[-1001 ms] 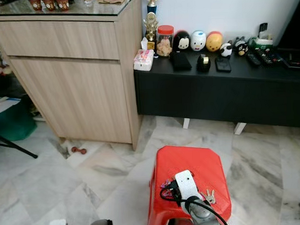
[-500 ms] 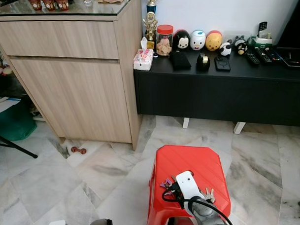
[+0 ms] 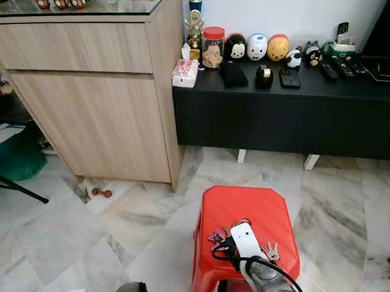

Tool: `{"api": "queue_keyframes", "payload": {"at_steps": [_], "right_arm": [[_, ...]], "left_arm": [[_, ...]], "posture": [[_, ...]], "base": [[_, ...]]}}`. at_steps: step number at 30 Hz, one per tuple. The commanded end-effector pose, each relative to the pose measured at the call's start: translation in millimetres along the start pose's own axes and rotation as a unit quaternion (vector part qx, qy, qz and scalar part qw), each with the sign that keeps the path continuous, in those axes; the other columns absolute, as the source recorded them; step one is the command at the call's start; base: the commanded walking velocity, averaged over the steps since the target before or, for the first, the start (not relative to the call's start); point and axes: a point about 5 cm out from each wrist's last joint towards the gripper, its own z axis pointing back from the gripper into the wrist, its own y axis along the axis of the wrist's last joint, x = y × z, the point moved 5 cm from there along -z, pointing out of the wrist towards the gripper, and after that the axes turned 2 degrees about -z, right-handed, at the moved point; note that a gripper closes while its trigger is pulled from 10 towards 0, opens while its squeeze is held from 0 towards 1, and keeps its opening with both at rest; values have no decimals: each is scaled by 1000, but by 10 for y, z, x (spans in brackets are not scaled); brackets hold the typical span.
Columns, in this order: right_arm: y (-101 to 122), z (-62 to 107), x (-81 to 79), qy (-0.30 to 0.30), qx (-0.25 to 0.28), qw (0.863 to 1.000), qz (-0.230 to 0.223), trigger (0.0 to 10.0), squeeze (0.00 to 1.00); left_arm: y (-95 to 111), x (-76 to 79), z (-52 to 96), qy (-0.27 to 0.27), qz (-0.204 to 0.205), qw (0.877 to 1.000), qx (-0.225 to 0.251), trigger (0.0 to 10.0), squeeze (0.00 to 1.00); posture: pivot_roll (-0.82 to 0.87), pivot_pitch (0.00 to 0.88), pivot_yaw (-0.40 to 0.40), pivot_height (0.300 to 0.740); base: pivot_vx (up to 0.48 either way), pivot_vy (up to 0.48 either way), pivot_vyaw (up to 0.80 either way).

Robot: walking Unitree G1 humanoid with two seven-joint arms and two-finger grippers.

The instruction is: Hang keys on a hook

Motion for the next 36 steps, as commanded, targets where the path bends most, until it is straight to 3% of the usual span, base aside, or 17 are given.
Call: {"api": "queue_keyframes", "payload": {"at_steps": [1,14,15,16,17,18,36], "right_arm": [[-85,12,6,-2,-14,1000,-11,10000,0],[-152,14,-59,7,-26,1000,-15,10000,0],[-156,14,-63,7,-26,1000,-14,7804,0],[-158,14,-61,6,-27,1000,-14,2902,0],[-166,15,-56,4,-29,999,-13,902,0],[-171,16,-54,4,-30,999,-13,0,0],[-203,25,-38,6,-37,999,-11,0,0]], "left_arm": [[-95,-23,23,-2,-8,1000,-14,10000,0],[-126,-61,38,-1,-15,1000,-17,10000,0],[-128,-65,40,-1,-16,1000,-18,10000,0],[-129,-66,40,-1,-16,1000,-18,10000,0],[-130,-68,41,-1,-16,1000,-18,10000,0],[-131,-67,41,-1,-16,1000,-18,10000,0],[-133,-43,37,-4,-14,1000,-19,10000,0]], "posture": [[69,45,-37,617],[80,59,-29,617],[80,59,-29,617],[80,59,-29,617],[79,60,-28,617],[79,60,-29,617],[76,61,-36,617]], "base": [[0,0,0],[0,0,0],[0,0,0],[0,0,0],[0,0,0],[0,0,0],[0,0,0]]}}
